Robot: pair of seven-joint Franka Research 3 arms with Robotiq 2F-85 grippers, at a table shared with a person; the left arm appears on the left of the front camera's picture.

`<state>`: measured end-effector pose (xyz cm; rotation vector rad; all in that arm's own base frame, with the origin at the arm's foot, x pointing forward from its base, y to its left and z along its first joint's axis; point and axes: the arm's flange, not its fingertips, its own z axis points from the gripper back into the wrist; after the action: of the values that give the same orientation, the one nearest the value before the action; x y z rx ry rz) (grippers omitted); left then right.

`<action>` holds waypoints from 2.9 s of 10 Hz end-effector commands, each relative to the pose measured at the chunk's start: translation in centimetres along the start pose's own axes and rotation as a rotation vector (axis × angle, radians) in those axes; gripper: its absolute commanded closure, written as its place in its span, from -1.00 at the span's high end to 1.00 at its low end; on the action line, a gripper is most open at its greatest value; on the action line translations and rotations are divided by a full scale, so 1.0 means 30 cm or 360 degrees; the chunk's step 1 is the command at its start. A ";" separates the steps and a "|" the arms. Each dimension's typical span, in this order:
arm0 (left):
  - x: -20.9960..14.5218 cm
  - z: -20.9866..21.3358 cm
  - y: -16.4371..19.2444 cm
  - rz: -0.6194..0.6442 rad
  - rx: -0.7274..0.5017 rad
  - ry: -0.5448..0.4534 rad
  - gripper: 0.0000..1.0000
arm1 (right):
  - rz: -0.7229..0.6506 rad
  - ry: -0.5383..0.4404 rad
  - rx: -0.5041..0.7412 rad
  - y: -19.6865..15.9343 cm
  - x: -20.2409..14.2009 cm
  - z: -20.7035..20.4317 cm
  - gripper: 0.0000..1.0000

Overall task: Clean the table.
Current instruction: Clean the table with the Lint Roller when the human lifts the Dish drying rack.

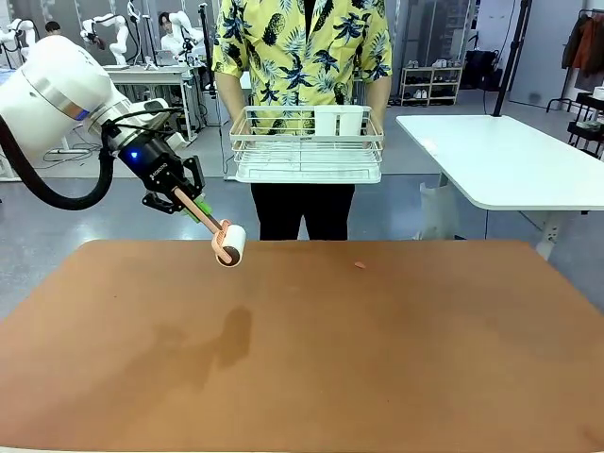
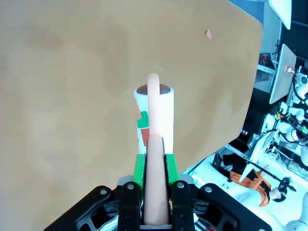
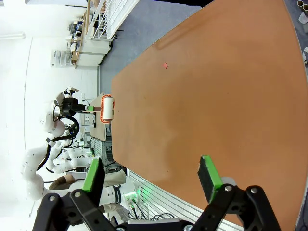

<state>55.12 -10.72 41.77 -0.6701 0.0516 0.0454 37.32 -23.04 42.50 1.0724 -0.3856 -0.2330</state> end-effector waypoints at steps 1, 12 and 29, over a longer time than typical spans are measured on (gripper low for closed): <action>0.000 0.000 0.001 0.0001 0.0000 0.0000 -0.58 | 0.0021 0.0013 0.0007 0.006 -0.006 0.009 1.00; 0.480 -0.225 -0.016 -0.0112 0.0091 0.0056 -0.58 | 0.0021 0.0013 0.0007 0.006 -0.006 0.009 1.00; 0.335 -1.188 -0.604 -0.0048 -0.0094 -0.0230 -0.58 | 0.0021 0.0013 0.0007 0.006 -0.006 0.009 1.00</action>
<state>63.00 -46.78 27.81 -0.8360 -0.0843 0.0533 37.34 -23.00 42.49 1.0726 -0.3848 -0.2324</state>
